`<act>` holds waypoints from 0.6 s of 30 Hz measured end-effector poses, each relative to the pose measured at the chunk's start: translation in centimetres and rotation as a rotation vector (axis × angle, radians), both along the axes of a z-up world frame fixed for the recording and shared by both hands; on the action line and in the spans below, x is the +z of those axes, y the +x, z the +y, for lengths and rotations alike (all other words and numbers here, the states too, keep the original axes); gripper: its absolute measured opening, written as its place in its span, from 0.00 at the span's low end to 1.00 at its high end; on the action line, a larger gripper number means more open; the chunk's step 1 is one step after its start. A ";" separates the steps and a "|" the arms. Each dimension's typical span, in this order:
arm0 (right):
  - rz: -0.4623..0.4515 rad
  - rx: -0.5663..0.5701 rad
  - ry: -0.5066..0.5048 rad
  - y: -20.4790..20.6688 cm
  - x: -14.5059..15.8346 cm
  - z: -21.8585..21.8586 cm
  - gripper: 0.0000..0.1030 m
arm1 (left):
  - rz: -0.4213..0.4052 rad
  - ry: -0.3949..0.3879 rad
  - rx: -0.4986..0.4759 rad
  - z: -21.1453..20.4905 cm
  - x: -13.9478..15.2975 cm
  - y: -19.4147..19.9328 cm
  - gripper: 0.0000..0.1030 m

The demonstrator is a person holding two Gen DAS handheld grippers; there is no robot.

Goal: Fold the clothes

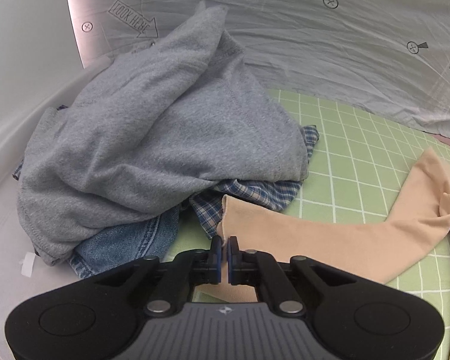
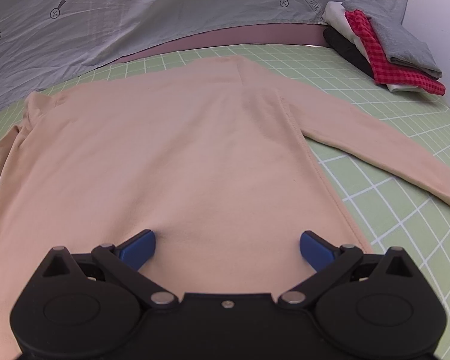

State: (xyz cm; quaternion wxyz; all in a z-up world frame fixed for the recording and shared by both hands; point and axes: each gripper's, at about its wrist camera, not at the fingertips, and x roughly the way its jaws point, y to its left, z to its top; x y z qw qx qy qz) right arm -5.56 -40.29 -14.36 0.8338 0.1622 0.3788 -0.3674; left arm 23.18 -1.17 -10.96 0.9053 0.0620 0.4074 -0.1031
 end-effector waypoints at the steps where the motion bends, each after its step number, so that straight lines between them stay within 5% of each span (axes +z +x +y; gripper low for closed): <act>1: -0.001 0.000 -0.001 0.0 0.0 0.0 1.00 | -0.026 0.018 -0.006 0.0 0.4 -0.7 0.04; 9: -0.025 0.014 -0.028 -0.4 -0.2 0.3 1.00 | -0.238 0.136 -0.185 -0.3 3.5 -10.4 0.04; 18: -0.054 0.069 -0.054 -1.0 -0.4 0.2 1.00 | -0.153 0.149 -0.256 -0.8 1.4 -18.1 0.05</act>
